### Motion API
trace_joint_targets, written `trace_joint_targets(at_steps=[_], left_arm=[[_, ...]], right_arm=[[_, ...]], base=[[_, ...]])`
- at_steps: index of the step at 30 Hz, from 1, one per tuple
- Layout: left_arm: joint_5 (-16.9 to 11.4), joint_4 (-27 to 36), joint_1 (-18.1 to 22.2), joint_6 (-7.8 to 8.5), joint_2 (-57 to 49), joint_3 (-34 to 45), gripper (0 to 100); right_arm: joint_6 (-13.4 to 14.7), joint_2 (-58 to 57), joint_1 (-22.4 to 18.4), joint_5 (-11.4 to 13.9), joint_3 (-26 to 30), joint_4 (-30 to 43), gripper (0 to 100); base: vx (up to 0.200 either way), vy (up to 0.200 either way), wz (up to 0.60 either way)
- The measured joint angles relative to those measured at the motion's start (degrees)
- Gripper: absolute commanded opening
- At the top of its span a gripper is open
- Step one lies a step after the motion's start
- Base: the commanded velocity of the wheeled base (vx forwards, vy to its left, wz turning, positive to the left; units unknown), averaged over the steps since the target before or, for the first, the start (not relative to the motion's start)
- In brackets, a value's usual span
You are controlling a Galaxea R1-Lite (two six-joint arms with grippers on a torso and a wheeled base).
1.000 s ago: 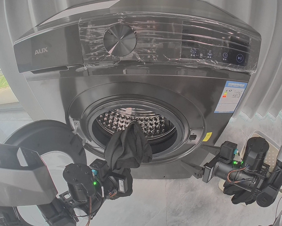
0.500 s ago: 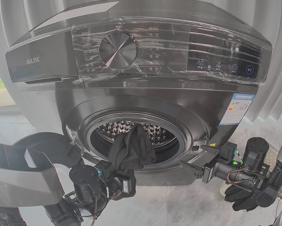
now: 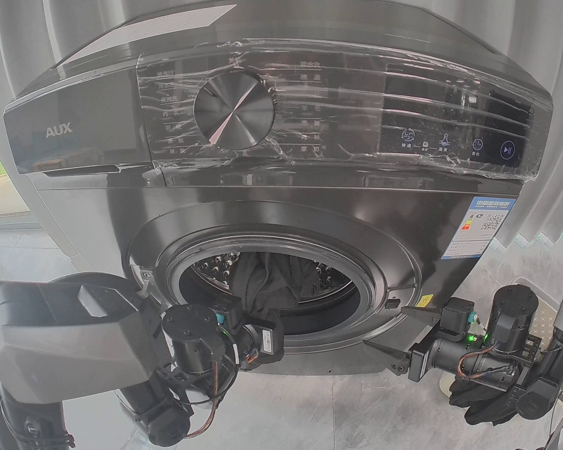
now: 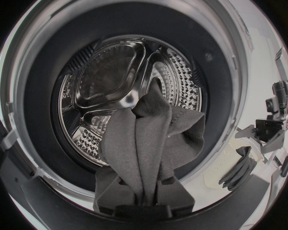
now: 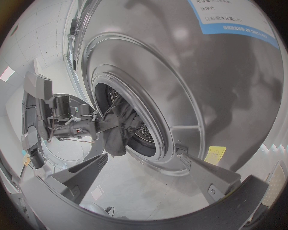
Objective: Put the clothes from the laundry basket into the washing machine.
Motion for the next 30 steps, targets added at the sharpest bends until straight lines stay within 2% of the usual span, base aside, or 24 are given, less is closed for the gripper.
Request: trace_joint_targets(at_steps=[2,9,11,15,18,30], left_arm=[[-0.28,0.02,0.94,0.05,1.55,-2.01,0],[-4.17,0.13,3.04,-0.49,5.0,-5.84,0],[-4.35,0.13,3.21,-1.39,5.77,-7.44,0],[-4.46,0.02,3.36,-4.19,7.69,-11.74,0],[-4.88,0.09,3.38,-5.08,9.16,-13.86,0],[-4.72,0.39,3.34,-5.12,13.13,-19.85,0]], right_arm=[[-0.02,0.0,0.38,0.09,0.41,0.0,100],[-0.02,0.02,1.58,0.27,1.13,0.0,100],[-0.02,0.04,1.73,0.24,1.19,0.0,100],[0.0,0.11,2.06,0.27,1.22,-0.04,100],[0.04,0.15,2.28,0.29,1.24,-0.04,100],[0.09,0.26,2.43,0.35,1.22,-0.02,100]], base=[[0.0,0.0,0.0],[0.0,0.0,0.0],[0.0,0.0,0.0],[0.0,0.0,0.0],[0.0,0.0,0.0],[0.0,0.0,0.0]])
